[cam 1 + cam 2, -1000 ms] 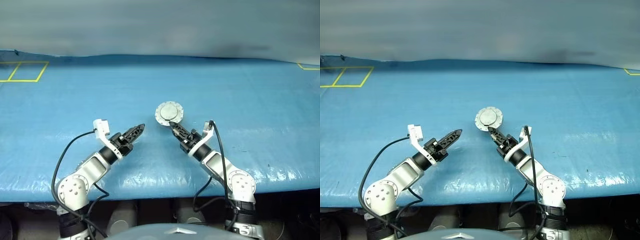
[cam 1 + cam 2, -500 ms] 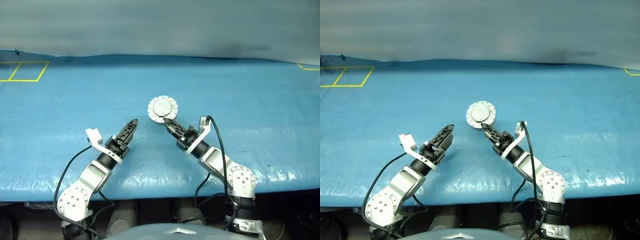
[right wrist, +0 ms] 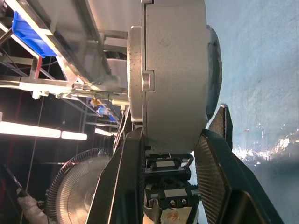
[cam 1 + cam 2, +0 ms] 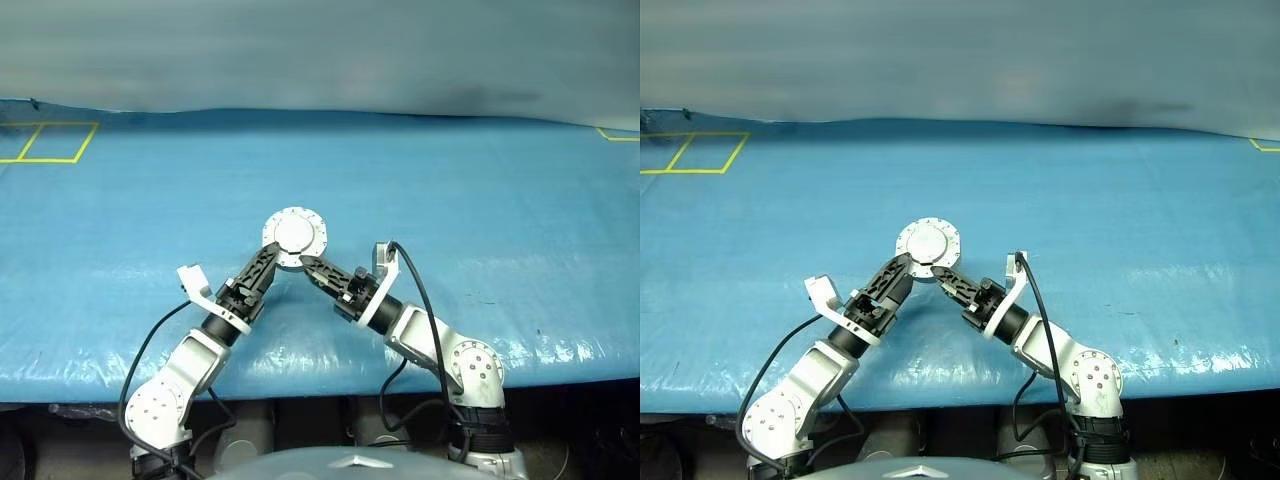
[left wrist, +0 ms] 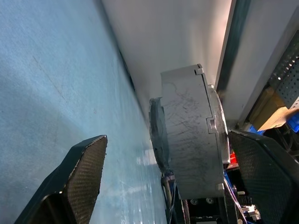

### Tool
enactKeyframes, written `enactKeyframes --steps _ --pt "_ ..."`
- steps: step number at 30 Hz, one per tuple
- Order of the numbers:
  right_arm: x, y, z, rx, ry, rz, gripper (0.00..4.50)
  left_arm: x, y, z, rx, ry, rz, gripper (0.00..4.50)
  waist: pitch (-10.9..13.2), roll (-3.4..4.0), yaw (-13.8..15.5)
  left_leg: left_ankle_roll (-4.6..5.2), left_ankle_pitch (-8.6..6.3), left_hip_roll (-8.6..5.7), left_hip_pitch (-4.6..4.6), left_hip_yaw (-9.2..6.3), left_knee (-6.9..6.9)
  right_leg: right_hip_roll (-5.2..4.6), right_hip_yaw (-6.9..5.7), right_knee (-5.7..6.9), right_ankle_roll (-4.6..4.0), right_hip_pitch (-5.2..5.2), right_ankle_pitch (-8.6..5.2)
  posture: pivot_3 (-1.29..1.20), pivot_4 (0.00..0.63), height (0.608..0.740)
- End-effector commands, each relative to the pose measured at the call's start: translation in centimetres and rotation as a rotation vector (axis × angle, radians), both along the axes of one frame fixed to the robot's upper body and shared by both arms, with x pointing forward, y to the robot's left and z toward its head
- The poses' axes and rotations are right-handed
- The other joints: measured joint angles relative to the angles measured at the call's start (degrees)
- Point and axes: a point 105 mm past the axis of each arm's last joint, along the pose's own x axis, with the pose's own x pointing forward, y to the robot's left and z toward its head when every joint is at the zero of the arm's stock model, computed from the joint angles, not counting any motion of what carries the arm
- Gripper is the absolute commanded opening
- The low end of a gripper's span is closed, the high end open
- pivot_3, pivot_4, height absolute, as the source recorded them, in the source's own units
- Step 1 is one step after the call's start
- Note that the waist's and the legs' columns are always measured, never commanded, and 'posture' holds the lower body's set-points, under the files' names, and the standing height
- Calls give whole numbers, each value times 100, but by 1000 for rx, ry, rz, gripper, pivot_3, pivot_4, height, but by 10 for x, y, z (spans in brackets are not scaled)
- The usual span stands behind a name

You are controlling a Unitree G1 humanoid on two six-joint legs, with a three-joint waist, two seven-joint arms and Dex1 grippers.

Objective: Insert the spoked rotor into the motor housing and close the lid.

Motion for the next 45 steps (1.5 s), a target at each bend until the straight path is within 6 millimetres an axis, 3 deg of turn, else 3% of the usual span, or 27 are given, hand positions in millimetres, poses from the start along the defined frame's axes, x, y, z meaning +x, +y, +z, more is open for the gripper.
enactKeyframes --steps 1,15,18,22,23,33,38,45 --pt "-5 4 26 75 -81 34 1149 -7 -3 13 -47 -66 -31 4500 0 0 3 0 0 0 0 0 -1 0 0 0 -1 0 -1 0 150 740" --pt "-19 12 18 60 -44 125 1149 -4 -6 16 -103 -65 -40 4500 0 0 9 1 -1 0 -4 0 -2 -1 -1 -3 -2 -2 -2 0 150 740" --pt "-17 11 16 33 -58 108 1149 -3 -9 16 -111 -53 -48 3922 0 0 7 1 -1 -1 -4 0 0 -2 -1 -3 -1 -1 -1 0 150 740" --pt "-17 10 16 16 -81 101 1149 -4 -14 17 -105 -39 -58 2563 1 -1 9 1 -1 0 -5 0 -1 -1 -2 -4 -1 -2 -2 0 150 740" --pt "-17 10 16 18 -87 99 1149 -4 -14 18 -105 -38 -58 2491 0 -1 10 1 -1 -1 -5 0 -1 -2 -2 -4 -1 -2 -2 0 150 740" --pt "-11 -4 8 -45 -127 40 4471 -1 -17 23 -67 -13 -2 2481 1 -1 19 2 -2 -1 -5 0 -1 -2 -2 -6 -1 -2 -2 0 150 740" --pt "-11 -14 -3 -201 -224 12 4500 14 -2 26 -18 -19 73 2480 1 -2 45 2 -2 -1 -5 0 0 -2 -2 -5 -1 -2 -2 0 150 740" --pt "-14 -13 -26 -538 -434 -37 4500 60 46 15 116 31 289 2480 0 -2 61 0 -2 1 0 1 -2 4 -2 -3 0 -1 -1 0 150 740"
